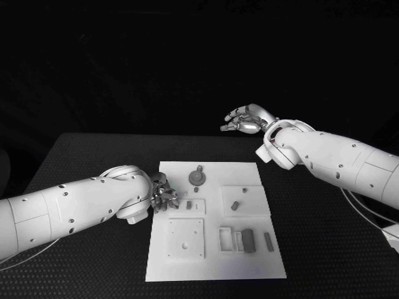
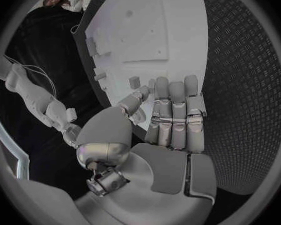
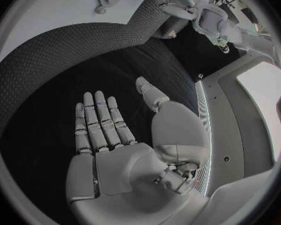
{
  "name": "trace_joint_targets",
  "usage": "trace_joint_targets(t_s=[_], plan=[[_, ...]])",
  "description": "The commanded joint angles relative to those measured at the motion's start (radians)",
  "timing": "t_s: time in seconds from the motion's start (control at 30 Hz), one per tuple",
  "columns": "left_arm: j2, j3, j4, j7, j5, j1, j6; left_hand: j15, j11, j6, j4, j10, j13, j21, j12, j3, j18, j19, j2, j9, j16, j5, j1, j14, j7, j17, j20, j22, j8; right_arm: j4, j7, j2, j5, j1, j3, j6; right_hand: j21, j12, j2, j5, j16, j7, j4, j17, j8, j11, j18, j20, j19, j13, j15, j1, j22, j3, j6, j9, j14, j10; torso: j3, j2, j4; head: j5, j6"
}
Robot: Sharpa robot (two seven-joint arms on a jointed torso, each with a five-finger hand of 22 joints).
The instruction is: Assemble the parts on the task board
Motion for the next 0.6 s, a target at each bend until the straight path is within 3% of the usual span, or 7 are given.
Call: trace_joint_targets(t_s=[0.03, 0.27, 0.4, 0.6], plan=[[0.008, -0.002, 0.002, 0.004, -0.007, -0.005, 0.020, -0.006, -0.027, 0.025, 0.001, 0.022, -0.001, 0.005, 0.006, 0.007, 0.002, -0.001, 0.006, 0.000, 0.005, 0.004, 0.007, 0.000, -0.020, -0.002, -0.007, 0.007, 0.004, 0.003, 0.008, -0.001, -0.001, 0.000, 0.000, 0.012, -0.005, -0.007, -0.001, -0.003, -0.007, 0.059, 0.006, -0.002, 0.004, 0.000, -0.020, -0.001, -0.009, -0.002, 0.006, 0.009, 0.002, -0.001, -0.004, -0.002, -0.004, 0.005, 0.0004, 0.000, -0.0003, -0.001, -0.002], [0.013, -0.002, 0.002, 0.012, -0.021, -0.005, 0.031, -0.008, -0.029, 0.030, 0.001, 0.028, 0.000, 0.007, 0.011, 0.006, 0.003, 0.006, 0.003, 0.000, 0.014, 0.012, 0.006, 0.004, -0.022, -0.005, -0.009, 0.012, 0.007, 0.003, 0.007, -0.001, -0.001, 0.000, 0.000, 0.013, -0.005, -0.008, -0.002, -0.003, -0.008, 0.059, 0.007, -0.002, 0.005, 0.000, -0.020, -0.001, -0.009, -0.003, 0.007, 0.010, 0.004, -0.002, -0.004, -0.002, -0.005, 0.006, 0.0004, 0.000, -0.0006, 0.000, -0.005], [0.015, -0.002, 0.001, 0.013, -0.027, -0.006, 0.034, -0.021, -0.038, 0.034, -0.001, 0.049, 0.010, 0.023, 0.035, 0.004, 0.007, 0.034, 0.000, 0.000, 0.039, 0.047, 0.007, 0.029, -0.029, -0.011, -0.019, 0.023, 0.010, 0.003, 0.007, -0.001, -0.001, 0.000, 0.000, 0.012, -0.005, -0.008, -0.002, -0.003, -0.008, 0.059, 0.007, -0.002, 0.005, 0.000, -0.020, -0.001, -0.010, -0.004, 0.007, 0.010, 0.005, -0.002, -0.004, -0.002, -0.005, 0.006, 0.0005, 0.000, -0.0004, -0.001, -0.004], [0.024, -0.002, -0.002, 0.011, -0.041, -0.006, 0.053, -0.023, -0.039, 0.036, -0.001, 0.049, 0.014, 0.025, 0.042, 0.004, 0.005, 0.034, -0.002, 0.000, 0.045, 0.054, 0.007, 0.029, -0.030, -0.015, -0.021, 0.023, 0.012, 0.005, 0.008, -0.002, 0.001, -0.001, 0.000, 0.016, -0.006, -0.009, -0.002, -0.003, -0.009, 0.059, 0.007, -0.003, 0.005, 0.000, -0.020, -0.001, -0.010, -0.005, 0.007, 0.010, 0.006, -0.002, -0.005, -0.003, -0.006, 0.007, 0.0007, 0.000, -0.0006, -0.002, -0.006]])
